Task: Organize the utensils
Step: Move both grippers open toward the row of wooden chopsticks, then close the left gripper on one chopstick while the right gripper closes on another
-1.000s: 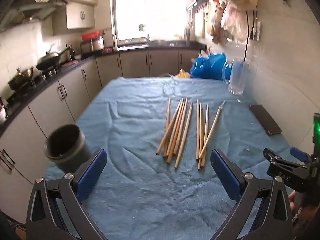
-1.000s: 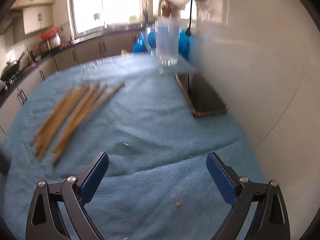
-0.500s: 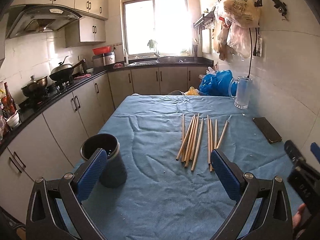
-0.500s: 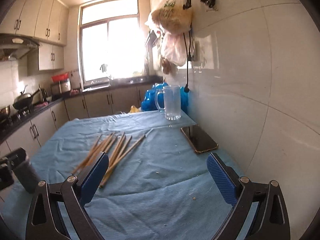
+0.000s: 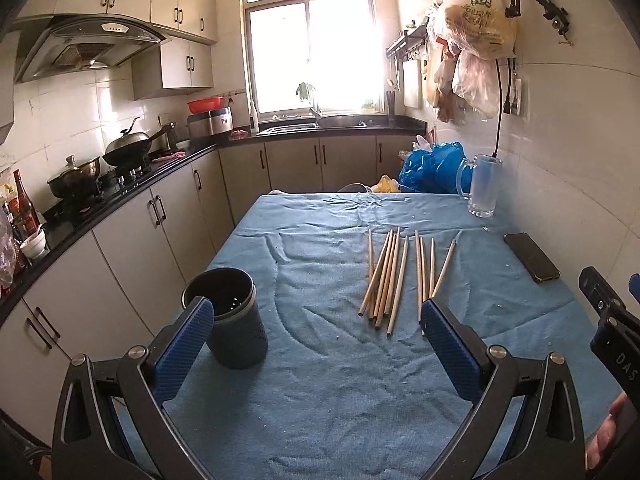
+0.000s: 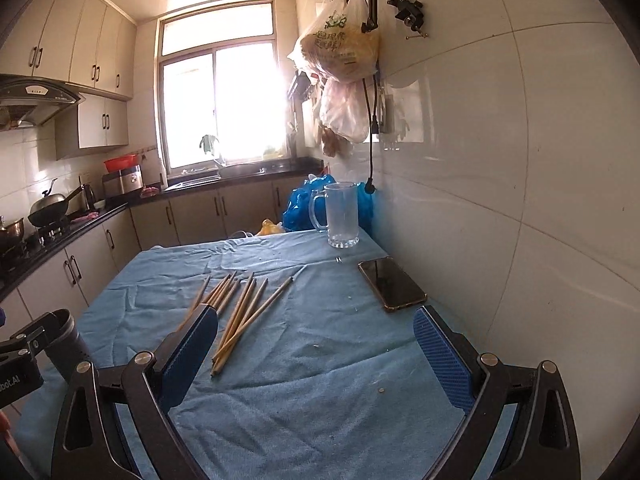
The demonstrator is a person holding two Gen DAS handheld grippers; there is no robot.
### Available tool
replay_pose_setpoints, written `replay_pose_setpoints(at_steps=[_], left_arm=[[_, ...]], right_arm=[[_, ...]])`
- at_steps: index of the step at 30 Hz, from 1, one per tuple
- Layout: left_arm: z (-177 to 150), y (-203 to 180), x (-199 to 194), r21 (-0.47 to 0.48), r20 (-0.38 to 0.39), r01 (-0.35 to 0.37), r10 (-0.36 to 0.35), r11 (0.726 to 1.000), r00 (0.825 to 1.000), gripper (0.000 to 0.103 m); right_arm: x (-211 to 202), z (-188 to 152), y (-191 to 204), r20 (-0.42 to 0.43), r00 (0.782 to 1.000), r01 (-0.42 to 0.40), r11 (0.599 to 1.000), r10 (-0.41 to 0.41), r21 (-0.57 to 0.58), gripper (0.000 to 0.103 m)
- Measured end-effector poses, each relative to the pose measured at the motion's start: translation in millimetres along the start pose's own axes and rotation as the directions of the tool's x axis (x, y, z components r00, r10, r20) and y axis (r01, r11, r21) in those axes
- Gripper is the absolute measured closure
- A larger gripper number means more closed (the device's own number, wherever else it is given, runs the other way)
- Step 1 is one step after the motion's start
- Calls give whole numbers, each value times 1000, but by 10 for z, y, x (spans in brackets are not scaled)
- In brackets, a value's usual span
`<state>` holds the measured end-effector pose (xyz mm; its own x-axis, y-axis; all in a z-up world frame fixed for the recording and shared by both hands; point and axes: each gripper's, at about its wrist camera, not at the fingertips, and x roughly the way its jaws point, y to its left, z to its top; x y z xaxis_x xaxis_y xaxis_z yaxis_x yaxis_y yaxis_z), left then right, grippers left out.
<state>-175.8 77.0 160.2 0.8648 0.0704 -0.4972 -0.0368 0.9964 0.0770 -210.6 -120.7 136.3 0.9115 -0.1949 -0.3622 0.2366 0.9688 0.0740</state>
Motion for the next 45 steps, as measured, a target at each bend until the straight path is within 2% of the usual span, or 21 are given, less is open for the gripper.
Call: replay_pose_setpoints(at_steps=[12, 16, 21, 24, 26, 29, 31, 33, 34, 38, 41, 45], left_arm=[[219, -178, 400, 29, -91, 22, -19, 999, 996, 0], [342, -211, 689, -3, -143, 65, -64, 998, 988, 0], [486, -255, 1106, -45, -188, 71, -78, 996, 979, 0], [527, -294, 1432, -97, -249, 102, -123, 990, 961, 4], [527, -328, 1672, -122, -286, 126, -157, 984, 945, 22], [493, -396, 2074, -151, -349, 129, -175, 980, 921, 37], [471, -412, 2323, -190, -379, 132, -197, 973, 904, 40], [454, -416, 2519, -224, -399, 131, -213, 966, 892, 42], [447, -428, 2625, -240, -408, 128, -220, 962, 886, 42], [462, -470, 2955, -266, -426, 108, -218, 958, 878, 44], [507, -504, 3170, -259, -444, 88, -199, 962, 874, 44], [511, -537, 3448, -262, -477, 63, -186, 963, 859, 50]], right_arm=[[238, 63, -46, -49, 999, -13, 1000, 14, 4, 3], [421, 76, -86, -87, 996, -24, 1000, 25, 5, 3], [808, 75, -165, -168, 984, -57, 998, 58, 13, 3], [1083, 41, -186, -219, 974, -65, 998, 66, 10, 3], [1256, 14, -184, -254, 964, -81, 997, 81, 11, 5], [1520, -25, -143, -302, 945, -124, 992, 121, 9, 13], [1670, -47, -107, -328, 932, -161, 987, 158, 17, 18], [1904, -59, -67, -358, 906, -225, 973, 227, 49, 29], [1989, -58, -64, -369, 897, -239, 969, 246, 64, 30], [2520, -55, -23, -431, 840, -284, 944, 329, 168, 40], [2824, -52, 67, -469, 812, -287, 938, 347, 197, 45], [3081, -28, 200, -501, 793, -280, 938, 347, 206, 46]])
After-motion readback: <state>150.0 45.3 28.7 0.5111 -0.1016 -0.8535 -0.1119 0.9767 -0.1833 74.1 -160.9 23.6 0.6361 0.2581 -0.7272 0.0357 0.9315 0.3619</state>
